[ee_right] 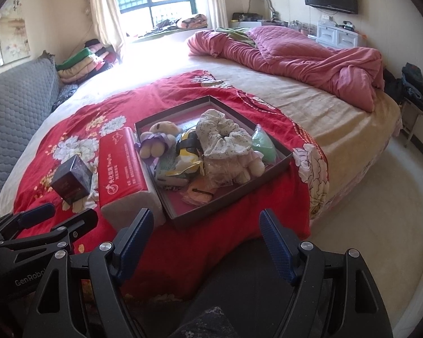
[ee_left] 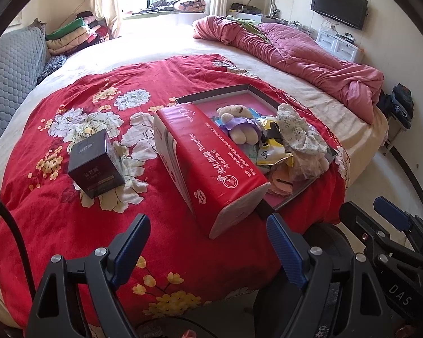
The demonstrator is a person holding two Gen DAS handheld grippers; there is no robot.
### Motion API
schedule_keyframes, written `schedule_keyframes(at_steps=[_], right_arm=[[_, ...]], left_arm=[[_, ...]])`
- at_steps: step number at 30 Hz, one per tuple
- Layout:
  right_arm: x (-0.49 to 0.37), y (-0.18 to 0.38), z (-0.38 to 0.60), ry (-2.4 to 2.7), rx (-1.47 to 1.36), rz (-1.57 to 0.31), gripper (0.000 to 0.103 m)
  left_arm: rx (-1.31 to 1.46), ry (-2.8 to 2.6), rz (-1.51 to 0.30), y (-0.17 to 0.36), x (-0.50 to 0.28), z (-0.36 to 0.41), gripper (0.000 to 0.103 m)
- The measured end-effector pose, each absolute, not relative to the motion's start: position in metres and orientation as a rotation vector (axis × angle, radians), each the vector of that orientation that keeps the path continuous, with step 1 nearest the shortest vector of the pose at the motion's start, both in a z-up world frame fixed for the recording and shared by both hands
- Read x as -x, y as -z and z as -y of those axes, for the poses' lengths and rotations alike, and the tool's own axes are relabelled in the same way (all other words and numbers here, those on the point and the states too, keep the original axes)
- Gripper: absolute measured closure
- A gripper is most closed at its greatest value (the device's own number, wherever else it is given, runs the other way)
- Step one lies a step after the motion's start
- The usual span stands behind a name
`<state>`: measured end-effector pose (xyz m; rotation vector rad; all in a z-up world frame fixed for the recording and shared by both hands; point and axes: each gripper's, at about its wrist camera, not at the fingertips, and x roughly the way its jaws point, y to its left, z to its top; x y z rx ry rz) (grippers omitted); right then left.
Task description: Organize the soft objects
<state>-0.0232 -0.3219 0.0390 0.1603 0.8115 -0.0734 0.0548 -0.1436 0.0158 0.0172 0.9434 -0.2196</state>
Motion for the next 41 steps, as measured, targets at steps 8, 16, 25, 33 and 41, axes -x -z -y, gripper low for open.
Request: schedule_keyframes(at_steps=[8,16,25,33,41], right_arm=[[0.023,-0.038,0.321,0.072,-0.157,-0.811,0.025],[0.023,-0.038,0.32,0.068,-0.158,-0.811,0.025],[0.023,-0.036,0.32,0.067,-0.161,-0.82,0.025],[0.023,-0.035,0.323,0.069,-0.167,-0.825,0.025],[0.019,-0.034,0.318,0.055,-0.163,-0.817,0.025]], left_arm=[[-0.019,0.218,-0.944,-0.015,-0.055,0.144,0.019],[-0.023,0.211,-0.948,-0.014,-0.055,0.142,0.019],[-0.027,0.206,-0.954,-0.013,-0.056,0.142,0.019],[-0.041,0.204,-0.961,-0.01,-0.056,0.145,0.019],[-0.025,0.214,-0.929,-0.012,-0.056,0.134,0.019]])
